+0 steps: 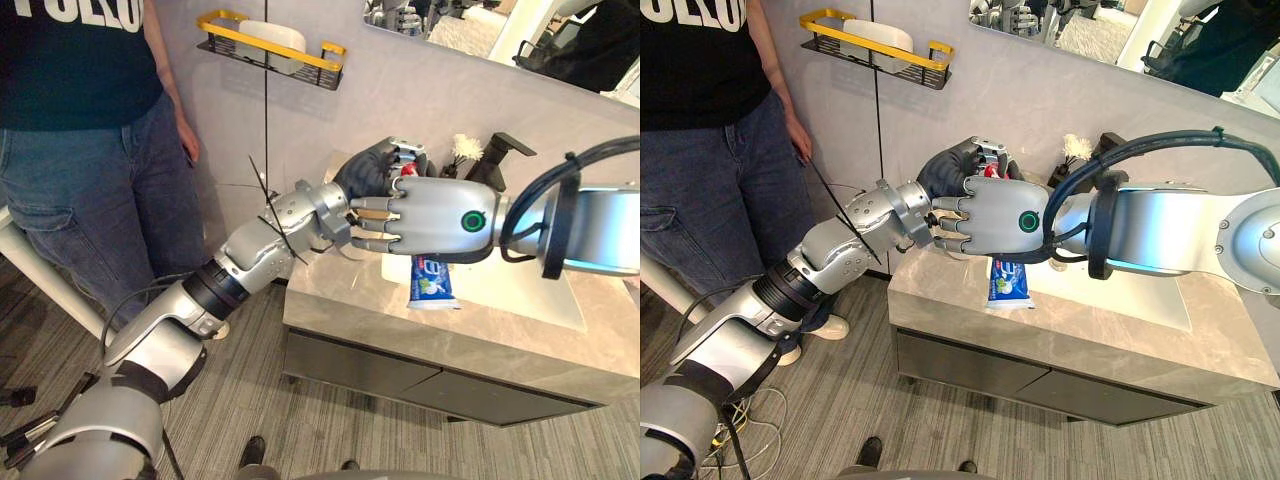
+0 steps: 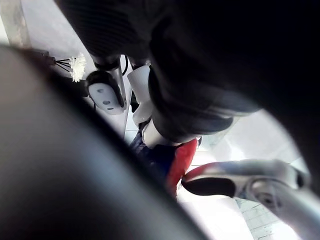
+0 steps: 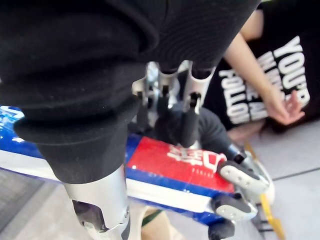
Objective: Organize washtable
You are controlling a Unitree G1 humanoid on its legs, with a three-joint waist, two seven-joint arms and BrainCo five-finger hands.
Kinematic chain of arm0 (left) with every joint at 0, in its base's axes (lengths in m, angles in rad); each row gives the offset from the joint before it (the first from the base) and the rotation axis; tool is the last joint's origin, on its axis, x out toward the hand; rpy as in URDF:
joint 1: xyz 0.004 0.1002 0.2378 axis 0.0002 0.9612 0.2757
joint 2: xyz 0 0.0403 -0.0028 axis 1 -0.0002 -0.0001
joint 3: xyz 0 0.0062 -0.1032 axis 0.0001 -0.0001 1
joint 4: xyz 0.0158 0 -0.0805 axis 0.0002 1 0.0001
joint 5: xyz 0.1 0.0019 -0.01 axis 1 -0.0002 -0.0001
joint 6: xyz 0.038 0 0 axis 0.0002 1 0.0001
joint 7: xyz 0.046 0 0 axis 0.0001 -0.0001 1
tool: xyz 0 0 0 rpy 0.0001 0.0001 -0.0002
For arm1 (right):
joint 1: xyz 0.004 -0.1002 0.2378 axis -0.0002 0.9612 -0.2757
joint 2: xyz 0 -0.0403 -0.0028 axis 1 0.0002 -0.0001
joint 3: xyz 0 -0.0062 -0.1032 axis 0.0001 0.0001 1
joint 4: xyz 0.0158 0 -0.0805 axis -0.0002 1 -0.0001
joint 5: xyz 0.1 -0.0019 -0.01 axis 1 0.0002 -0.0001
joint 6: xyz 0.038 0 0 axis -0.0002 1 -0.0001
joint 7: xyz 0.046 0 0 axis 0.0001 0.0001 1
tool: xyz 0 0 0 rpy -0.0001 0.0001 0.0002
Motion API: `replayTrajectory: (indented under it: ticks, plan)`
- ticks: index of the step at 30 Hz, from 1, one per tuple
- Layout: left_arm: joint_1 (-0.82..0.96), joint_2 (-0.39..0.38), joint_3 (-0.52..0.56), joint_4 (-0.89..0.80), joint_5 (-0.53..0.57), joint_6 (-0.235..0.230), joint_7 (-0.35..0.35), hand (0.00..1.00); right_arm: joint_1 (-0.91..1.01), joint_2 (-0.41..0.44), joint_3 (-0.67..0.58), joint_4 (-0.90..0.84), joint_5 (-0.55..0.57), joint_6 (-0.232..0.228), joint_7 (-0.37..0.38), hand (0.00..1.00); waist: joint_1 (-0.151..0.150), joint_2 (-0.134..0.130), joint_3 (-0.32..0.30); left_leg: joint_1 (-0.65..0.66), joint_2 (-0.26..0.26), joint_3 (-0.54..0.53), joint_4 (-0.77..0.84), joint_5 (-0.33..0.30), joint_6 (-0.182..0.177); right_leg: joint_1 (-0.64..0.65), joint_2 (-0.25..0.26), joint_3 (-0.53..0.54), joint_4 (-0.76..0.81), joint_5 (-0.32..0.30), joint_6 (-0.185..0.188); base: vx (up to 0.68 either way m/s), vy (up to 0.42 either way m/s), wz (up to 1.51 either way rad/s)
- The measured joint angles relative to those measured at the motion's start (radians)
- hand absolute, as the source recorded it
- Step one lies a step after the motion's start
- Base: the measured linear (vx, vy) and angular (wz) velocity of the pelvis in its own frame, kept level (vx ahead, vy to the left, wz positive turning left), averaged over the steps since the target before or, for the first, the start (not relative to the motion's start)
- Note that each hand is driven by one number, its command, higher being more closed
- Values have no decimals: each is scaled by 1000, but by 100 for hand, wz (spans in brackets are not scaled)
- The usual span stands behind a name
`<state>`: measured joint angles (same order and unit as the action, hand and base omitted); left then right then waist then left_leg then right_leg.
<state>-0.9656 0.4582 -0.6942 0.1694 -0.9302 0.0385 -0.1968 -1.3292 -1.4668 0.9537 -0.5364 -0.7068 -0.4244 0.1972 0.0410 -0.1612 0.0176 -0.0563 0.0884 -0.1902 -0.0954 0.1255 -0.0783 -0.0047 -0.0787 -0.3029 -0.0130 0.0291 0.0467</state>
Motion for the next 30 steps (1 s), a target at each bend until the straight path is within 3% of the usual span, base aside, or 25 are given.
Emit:
replayTrajectory:
  ticks: [7, 13, 20, 30]
  plan:
    - [0, -4, -12, 0, 0, 0, -1, 100, -22, 1, 18, -3, 0, -3, -18, 0, -1, -9, -7, 1, 9, 1, -1, 0, 0, -5, 7, 0, 14, -6, -7, -16, -29, -1]
    - [0, 2, -45, 0, 3, 1, -1, 100, -29, -4, 45, -9, 40, -6, 25, 0, -2, -17, -12, -6, 14, 1, -5, -3, 4, -20, 10, 0, 28, -19, -4, -9, -22, -1]
    - [0, 25, -52, 0, 10, 23, 1, 100, 283, -31, -224, -41, 51, -3, 64, 0, 4, -16, -12, -20, 13, -1, 0, 1, -1, -31, 9, -2, 27, -19, -4, 0, 0, 0]
    - [-1, 36, -48, 1, 9, 23, 0, 100, 570, -60, -432, -46, 77, -10, 72, 0, 11, 11, 5, -30, 8, -24, 1, 1, 0, -30, 5, -26, 31, -26, -6, 4, -11, 6]
